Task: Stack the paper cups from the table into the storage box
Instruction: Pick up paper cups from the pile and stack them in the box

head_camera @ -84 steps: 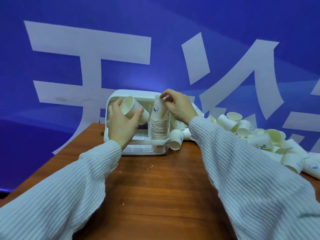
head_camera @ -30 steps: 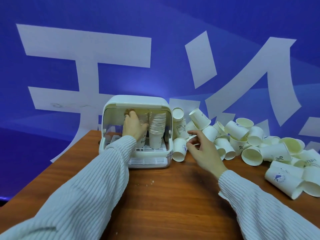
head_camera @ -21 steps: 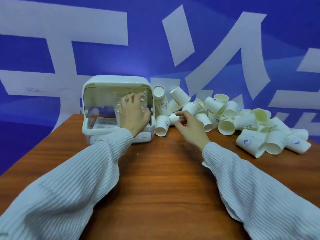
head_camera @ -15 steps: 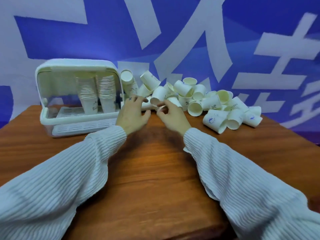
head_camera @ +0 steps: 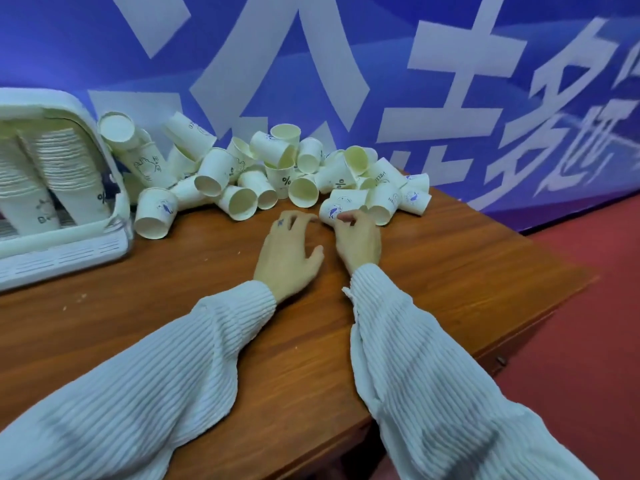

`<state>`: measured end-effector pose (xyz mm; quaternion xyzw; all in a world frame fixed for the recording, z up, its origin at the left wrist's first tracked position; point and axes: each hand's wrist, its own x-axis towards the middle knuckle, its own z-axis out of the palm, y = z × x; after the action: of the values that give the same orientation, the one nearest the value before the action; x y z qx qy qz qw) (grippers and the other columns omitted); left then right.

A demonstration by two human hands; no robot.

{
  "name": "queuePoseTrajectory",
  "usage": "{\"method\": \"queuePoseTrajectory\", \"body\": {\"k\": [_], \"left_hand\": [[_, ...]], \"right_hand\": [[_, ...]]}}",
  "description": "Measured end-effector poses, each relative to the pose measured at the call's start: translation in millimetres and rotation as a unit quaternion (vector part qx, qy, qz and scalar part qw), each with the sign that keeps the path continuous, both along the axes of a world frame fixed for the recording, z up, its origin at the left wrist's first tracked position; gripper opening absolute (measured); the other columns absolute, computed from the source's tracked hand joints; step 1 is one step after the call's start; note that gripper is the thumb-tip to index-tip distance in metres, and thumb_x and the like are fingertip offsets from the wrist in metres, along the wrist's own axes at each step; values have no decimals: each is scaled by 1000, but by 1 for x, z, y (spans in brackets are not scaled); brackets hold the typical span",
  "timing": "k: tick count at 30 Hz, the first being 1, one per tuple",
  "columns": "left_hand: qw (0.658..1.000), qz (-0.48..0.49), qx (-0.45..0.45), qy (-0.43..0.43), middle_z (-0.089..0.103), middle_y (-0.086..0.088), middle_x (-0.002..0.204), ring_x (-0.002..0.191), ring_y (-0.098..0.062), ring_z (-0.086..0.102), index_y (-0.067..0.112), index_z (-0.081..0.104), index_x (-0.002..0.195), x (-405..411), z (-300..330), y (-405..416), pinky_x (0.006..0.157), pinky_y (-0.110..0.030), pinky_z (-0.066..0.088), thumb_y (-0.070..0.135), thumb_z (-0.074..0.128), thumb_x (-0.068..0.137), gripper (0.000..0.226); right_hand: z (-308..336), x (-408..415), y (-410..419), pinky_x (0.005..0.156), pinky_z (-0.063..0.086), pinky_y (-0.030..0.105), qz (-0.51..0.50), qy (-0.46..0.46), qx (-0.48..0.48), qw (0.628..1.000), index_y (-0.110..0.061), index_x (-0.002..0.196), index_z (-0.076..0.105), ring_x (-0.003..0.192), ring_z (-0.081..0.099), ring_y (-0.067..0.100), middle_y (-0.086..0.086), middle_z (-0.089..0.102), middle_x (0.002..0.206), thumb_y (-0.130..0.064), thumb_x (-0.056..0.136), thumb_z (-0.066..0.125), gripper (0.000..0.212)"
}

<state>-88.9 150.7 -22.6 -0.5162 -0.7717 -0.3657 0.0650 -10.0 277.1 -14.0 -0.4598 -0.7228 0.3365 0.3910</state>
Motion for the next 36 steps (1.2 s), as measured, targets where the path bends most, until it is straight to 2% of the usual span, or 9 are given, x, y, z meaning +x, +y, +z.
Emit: {"method": "queuePoseTrajectory", "body": {"k": [3,6,9,12,20,25,30,33,36], "left_hand": [[996,58,54,27,30,-5,158,145,-29,29,25,31,155,1,-7,-2,118,-46,29,36,74,80,86],[991,109,48,67,28,-6,160,150,-28,24,28,18,159,-7,-7,-8,122,-49,20,45,78,72,107],[981,163,13,108,54,-5,141,135,-26,44,24,37,152,-25,-4,-19,120,-49,22,42,71,78,83],[977,207,52,9,53,-4,131,124,-27,49,20,51,139,-47,7,-46,110,-45,35,46,71,81,67],[931,256,212,-153,42,5,134,117,-8,44,21,40,147,-82,18,-140,96,-29,36,45,74,88,72],[888,285,324,-155,45,3,133,115,-4,45,20,40,143,-95,23,-171,97,-28,39,41,73,89,67],[882,299,324,-165,49,0,132,113,-8,48,17,42,141,-97,17,-174,92,-27,40,49,70,84,71],[892,295,302,-160,49,-1,133,118,-12,48,15,41,143,-97,14,-168,96,-31,42,42,75,88,69],[898,285,292,-165,48,2,133,115,-8,47,17,40,144,-95,13,-167,92,-28,40,40,75,89,68]], "right_hand": [[10,2,-12,81,52,34,34,119,13,992,-26,93,70,95,65,15,-10,70,95,-21,91,61,11],[14,-3,-32,80,54,35,189,194,-2,963,-21,93,68,86,68,15,-6,71,87,-14,83,59,15],[10,-10,-46,76,53,27,250,230,-48,939,-20,114,61,75,67,8,-14,69,76,-12,92,63,23],[10,-18,-48,84,52,28,203,265,-41,942,-26,114,64,92,66,12,-4,71,97,-28,98,62,16],[-2,-102,-95,85,55,37,277,30,79,957,-33,108,68,92,64,7,-16,68,101,-32,94,57,18],[-10,-165,-140,102,48,39,340,-18,152,928,-30,137,58,125,52,17,-4,54,136,-35,93,61,45],[-7,-204,-147,117,33,43,355,-70,119,925,-35,156,40,147,33,25,0,32,165,-49,101,49,58],[-7,-207,-143,116,33,43,359,-84,88,925,-33,143,56,145,34,27,3,32,163,-52,100,49,48],[-5,-205,-145,98,47,38,328,-20,71,942,-21,108,65,117,57,22,1,54,127,-48,93,56,32]]}}
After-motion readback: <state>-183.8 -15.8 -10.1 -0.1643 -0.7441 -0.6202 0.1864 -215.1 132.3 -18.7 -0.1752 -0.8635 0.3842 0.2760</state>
